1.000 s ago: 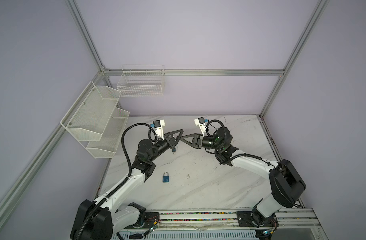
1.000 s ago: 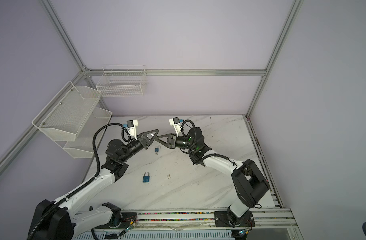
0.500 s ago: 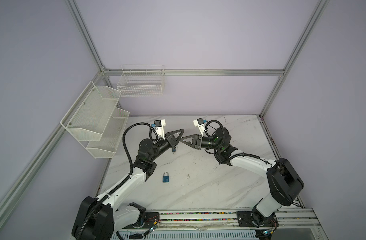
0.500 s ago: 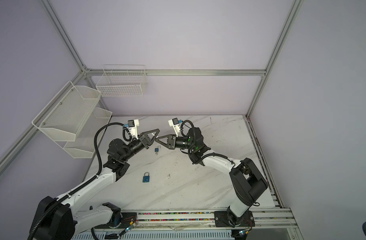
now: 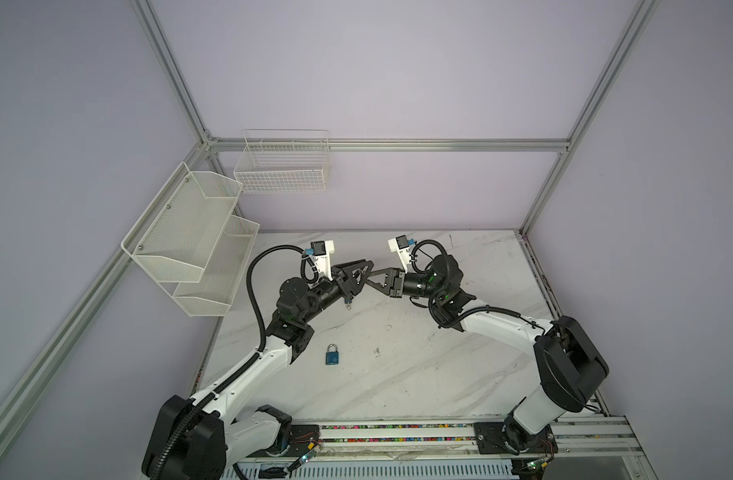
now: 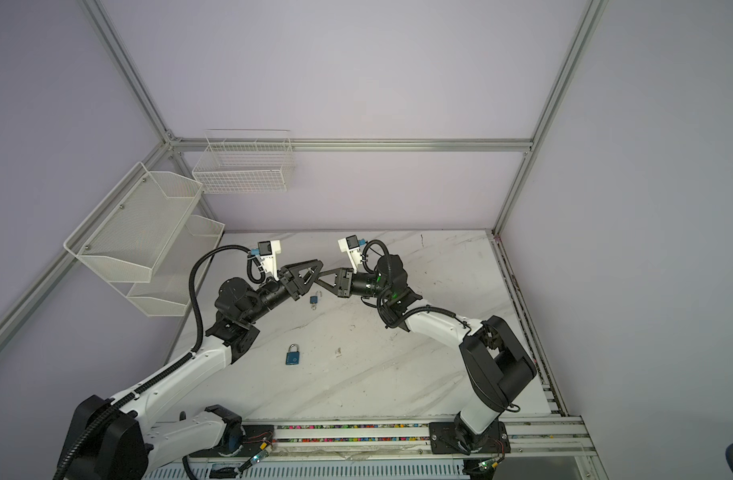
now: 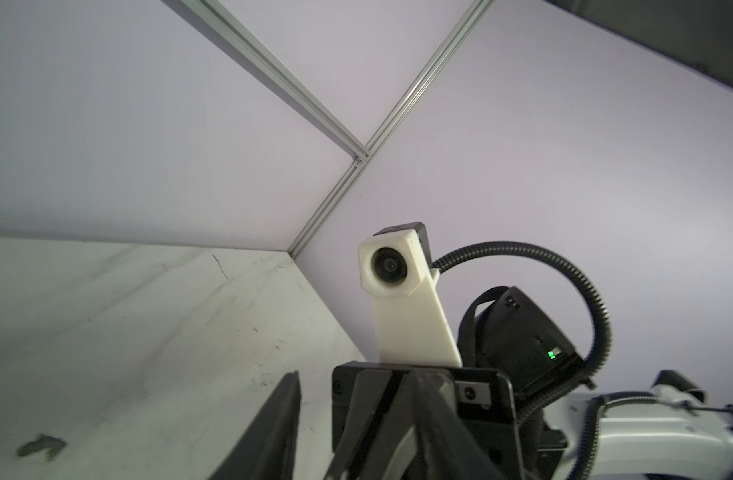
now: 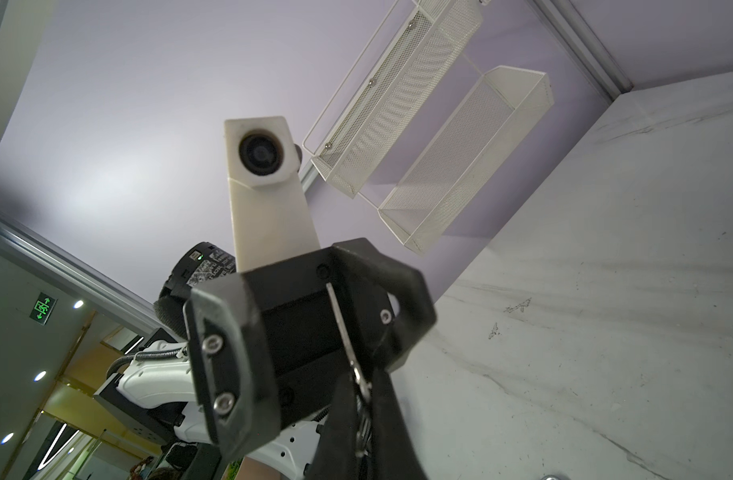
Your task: Unlock with the key
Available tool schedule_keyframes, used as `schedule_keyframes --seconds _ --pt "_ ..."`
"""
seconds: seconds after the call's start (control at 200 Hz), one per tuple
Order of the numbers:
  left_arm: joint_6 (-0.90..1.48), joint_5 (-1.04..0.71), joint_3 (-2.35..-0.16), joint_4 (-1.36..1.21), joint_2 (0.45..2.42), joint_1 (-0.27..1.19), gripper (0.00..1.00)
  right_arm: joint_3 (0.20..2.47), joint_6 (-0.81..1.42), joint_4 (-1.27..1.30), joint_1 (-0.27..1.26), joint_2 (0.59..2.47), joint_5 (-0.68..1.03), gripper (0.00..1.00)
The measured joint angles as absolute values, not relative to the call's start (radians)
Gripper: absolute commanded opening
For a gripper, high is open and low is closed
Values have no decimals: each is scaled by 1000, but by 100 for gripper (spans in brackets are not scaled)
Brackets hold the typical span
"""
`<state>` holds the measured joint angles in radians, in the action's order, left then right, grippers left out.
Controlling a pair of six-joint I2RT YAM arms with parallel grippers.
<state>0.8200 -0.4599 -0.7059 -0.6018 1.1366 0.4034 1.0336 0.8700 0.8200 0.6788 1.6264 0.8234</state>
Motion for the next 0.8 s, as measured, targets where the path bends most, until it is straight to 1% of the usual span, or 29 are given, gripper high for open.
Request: schedule_keyframes --seconds 0.11,0.285,0.515,0.8 --pt "805 -451 -730 -535 1116 405 73 1023 863 807 665 1607 809 0" --pt "756 -389 -769 -368 1026 406 80 1006 822 728 633 1562 781 0" --pt "709 -228 -841 11 909 407 82 1005 704 534 622 1501 706 0" --pt "714 -98 -869 472 894 430 83 957 594 372 622 1458 610 0"
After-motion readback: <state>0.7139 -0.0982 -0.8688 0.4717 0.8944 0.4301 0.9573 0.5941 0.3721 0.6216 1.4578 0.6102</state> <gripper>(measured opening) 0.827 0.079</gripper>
